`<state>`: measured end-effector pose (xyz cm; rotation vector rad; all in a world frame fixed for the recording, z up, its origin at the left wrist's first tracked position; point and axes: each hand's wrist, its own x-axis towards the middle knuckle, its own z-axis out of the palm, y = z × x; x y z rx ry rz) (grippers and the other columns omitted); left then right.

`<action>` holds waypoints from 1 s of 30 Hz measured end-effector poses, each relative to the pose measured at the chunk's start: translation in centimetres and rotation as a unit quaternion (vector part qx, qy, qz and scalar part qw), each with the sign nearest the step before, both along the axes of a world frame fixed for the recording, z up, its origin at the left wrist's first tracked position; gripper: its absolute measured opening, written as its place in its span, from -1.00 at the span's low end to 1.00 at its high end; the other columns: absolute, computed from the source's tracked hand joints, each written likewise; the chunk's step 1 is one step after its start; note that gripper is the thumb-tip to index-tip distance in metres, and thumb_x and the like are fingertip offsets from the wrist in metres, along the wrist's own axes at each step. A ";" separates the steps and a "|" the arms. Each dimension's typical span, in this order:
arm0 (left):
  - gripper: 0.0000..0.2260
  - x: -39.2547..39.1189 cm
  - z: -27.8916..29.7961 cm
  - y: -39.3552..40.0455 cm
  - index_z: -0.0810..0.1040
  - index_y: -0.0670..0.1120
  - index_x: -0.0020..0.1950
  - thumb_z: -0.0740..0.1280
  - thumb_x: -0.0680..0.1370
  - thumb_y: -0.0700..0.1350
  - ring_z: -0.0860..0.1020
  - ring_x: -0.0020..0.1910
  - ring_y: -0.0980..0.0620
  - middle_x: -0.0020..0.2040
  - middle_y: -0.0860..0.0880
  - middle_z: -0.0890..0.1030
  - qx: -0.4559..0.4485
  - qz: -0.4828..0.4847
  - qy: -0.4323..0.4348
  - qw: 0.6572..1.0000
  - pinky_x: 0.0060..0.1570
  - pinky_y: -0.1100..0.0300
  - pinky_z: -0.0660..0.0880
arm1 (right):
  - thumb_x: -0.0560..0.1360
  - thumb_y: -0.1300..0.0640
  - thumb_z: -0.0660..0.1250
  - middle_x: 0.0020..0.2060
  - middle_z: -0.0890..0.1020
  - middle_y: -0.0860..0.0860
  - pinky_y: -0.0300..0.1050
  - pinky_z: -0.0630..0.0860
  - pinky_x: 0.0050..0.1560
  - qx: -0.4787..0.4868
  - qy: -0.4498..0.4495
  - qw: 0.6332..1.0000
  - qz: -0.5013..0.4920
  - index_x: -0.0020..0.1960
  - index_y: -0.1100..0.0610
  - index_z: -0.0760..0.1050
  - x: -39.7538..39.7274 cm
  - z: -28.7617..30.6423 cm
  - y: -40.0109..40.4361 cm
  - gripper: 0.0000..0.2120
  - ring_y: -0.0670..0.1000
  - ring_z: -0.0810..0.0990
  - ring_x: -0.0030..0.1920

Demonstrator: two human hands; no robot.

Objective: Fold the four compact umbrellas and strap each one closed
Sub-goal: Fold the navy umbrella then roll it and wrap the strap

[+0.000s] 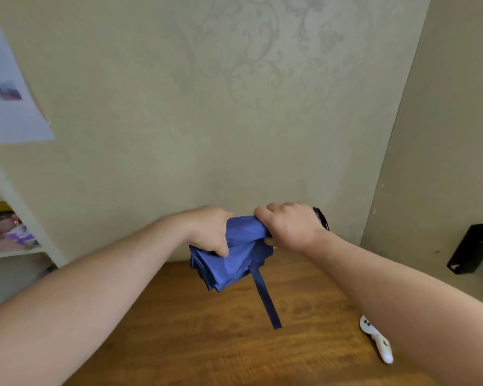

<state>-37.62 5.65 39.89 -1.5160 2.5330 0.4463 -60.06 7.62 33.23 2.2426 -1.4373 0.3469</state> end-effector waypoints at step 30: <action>-0.83 2.9 -3.1 0.5 0.46 0.10 0.00 0.41 0.48 0.00 0.57 -0.18 -0.06 -0.17 0.07 0.56 -0.214 -0.090 -0.115 0.966 -0.24 0.08 0.51 | 0.33 0.09 0.52 -0.17 0.72 0.11 -0.09 0.54 -0.26 0.535 -0.170 0.826 -0.056 0.11 0.14 0.61 2.3 3.1 0.2 -0.63 0.16 0.70 -0.21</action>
